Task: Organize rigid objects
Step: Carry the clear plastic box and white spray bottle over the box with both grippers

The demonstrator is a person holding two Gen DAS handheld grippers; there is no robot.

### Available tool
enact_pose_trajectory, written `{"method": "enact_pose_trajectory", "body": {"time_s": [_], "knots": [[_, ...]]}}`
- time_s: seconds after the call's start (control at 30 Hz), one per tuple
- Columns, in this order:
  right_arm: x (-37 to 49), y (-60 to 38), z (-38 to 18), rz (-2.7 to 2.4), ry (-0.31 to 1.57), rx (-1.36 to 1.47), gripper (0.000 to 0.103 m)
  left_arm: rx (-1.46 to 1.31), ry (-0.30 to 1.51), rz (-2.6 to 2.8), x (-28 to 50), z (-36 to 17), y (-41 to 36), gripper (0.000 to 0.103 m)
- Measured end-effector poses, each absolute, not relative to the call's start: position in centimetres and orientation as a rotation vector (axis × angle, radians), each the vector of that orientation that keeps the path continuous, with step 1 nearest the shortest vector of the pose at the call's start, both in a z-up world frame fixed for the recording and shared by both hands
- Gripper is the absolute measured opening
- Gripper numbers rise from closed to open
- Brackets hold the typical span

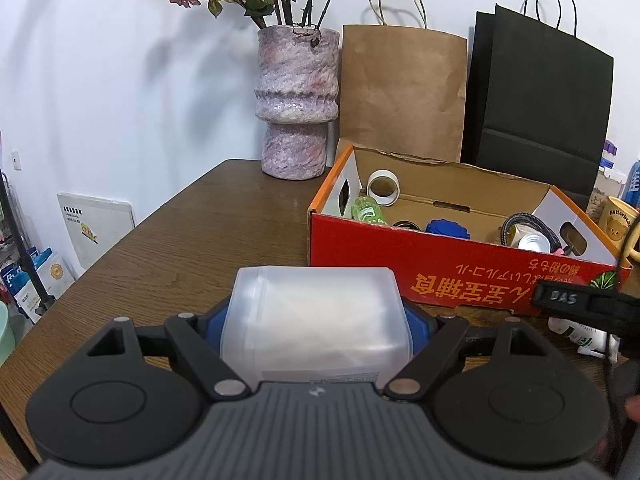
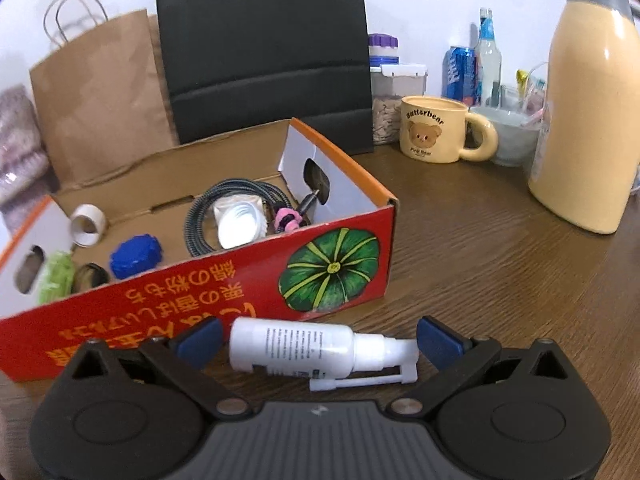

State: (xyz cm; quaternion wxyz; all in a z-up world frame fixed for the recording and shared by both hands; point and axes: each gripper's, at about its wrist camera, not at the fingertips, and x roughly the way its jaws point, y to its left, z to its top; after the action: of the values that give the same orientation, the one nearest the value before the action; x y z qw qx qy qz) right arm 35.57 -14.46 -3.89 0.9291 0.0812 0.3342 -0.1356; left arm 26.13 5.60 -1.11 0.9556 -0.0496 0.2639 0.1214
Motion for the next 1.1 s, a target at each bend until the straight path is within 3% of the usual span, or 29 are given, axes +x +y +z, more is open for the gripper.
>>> {"method": "enact_pose_trajectory", "body": {"time_s": [0.73, 1.1], "knots": [[35.4, -13.2, -4.2, -0.416, 0.615, 0.05, 0.103, -0.097, 0.539, 0.237, 25.8, -1.2, 5.5, 0.083], [36.0, -15.2, -5.2, -0.357, 0.701, 0.146, 0.103, -0.097, 0.542, 0.232, 25.9, -1.2, 5.4, 0.083]]}}
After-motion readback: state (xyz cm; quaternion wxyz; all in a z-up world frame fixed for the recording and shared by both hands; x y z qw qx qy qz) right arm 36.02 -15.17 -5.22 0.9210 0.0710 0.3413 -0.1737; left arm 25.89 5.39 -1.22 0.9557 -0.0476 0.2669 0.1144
